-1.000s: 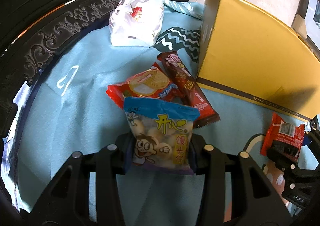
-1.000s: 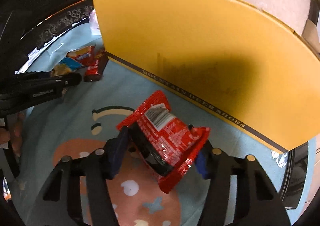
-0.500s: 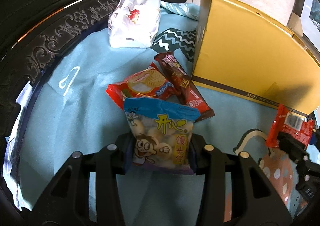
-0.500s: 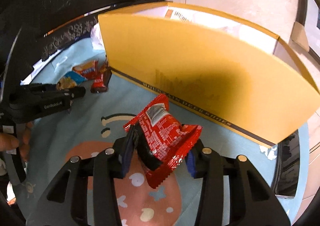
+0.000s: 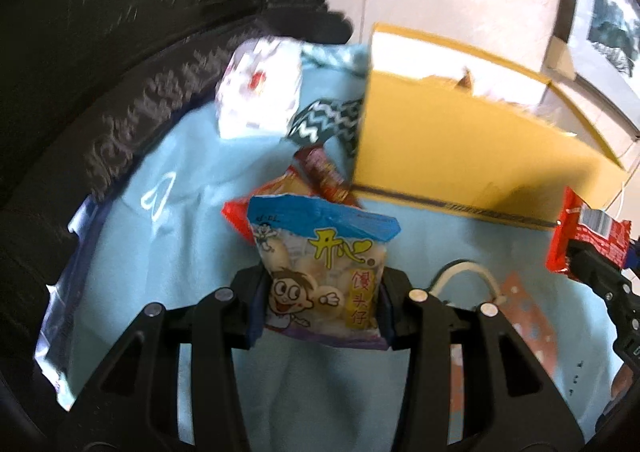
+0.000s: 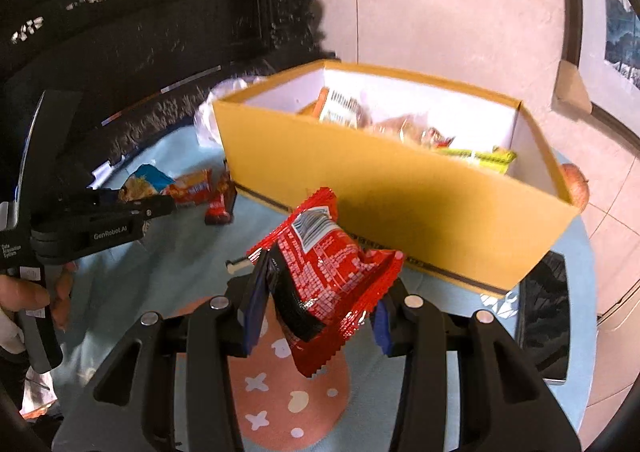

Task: Organize snacks
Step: 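Carry both packs into the yellow box and open both tools, then return to the table and grasp the red round biscuit pack with the left tool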

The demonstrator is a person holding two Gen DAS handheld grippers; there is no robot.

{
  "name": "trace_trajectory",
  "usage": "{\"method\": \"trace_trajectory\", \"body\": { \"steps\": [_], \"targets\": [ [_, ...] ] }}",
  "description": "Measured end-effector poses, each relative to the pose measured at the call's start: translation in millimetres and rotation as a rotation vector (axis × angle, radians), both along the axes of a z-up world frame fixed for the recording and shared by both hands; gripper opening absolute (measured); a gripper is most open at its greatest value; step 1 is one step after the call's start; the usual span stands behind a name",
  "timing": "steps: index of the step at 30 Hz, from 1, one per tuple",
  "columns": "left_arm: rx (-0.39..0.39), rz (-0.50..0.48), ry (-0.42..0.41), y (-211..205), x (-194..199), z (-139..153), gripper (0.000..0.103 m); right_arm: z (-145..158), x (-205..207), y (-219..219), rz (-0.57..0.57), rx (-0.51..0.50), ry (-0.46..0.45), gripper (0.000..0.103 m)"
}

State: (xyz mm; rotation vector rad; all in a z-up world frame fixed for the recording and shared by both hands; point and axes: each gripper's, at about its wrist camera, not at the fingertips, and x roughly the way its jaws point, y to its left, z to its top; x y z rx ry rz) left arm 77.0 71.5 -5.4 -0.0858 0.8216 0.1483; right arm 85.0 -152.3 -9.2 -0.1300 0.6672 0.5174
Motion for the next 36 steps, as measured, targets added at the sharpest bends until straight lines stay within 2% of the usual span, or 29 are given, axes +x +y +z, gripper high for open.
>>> {"method": "trace_trajectory", "body": {
  "steps": [7,10,14,17,21,22,23,25,27,31,34,36],
  "targets": [
    [0.039,-0.076,-0.084,-30,9,46,0.044,36,2,-19,-0.025,0.065,-0.076,0.044],
    [0.050,-0.112,-0.131,-46,26,74,0.044,55,15,-30,-0.055,0.088,-0.109,0.044],
    [0.055,-0.137,-0.173,-67,68,105,0.044,75,41,-41,-0.101,0.110,-0.129,0.044],
    [0.070,-0.145,-0.172,-80,98,109,0.044,77,68,-44,-0.144,0.105,-0.107,0.044],
    [0.066,-0.170,-0.111,-96,148,90,0.045,66,105,-44,-0.210,0.088,-0.044,0.045],
    [0.061,-0.183,-0.100,-100,156,84,0.049,61,116,-44,-0.227,0.092,-0.019,0.046],
    [0.062,-0.201,-0.090,-103,163,78,0.073,55,125,-44,-0.245,0.093,0.008,0.048],
    [0.136,-0.194,-0.067,-111,171,69,0.097,48,134,-48,-0.291,0.119,0.045,0.061],
    [0.182,-0.206,-0.089,-113,164,70,0.099,50,126,-55,-0.307,0.170,0.017,0.071],
    [0.234,-0.206,-0.122,-95,145,79,0.101,60,108,-60,-0.284,0.202,-0.040,0.071],
    [0.221,-0.176,-0.118,-68,135,85,0.101,66,94,-61,-0.252,0.218,-0.061,0.071],
    [0.216,-0.119,-0.110,-45,129,85,0.101,68,84,-60,-0.236,0.224,-0.074,0.071]
  ]
}}
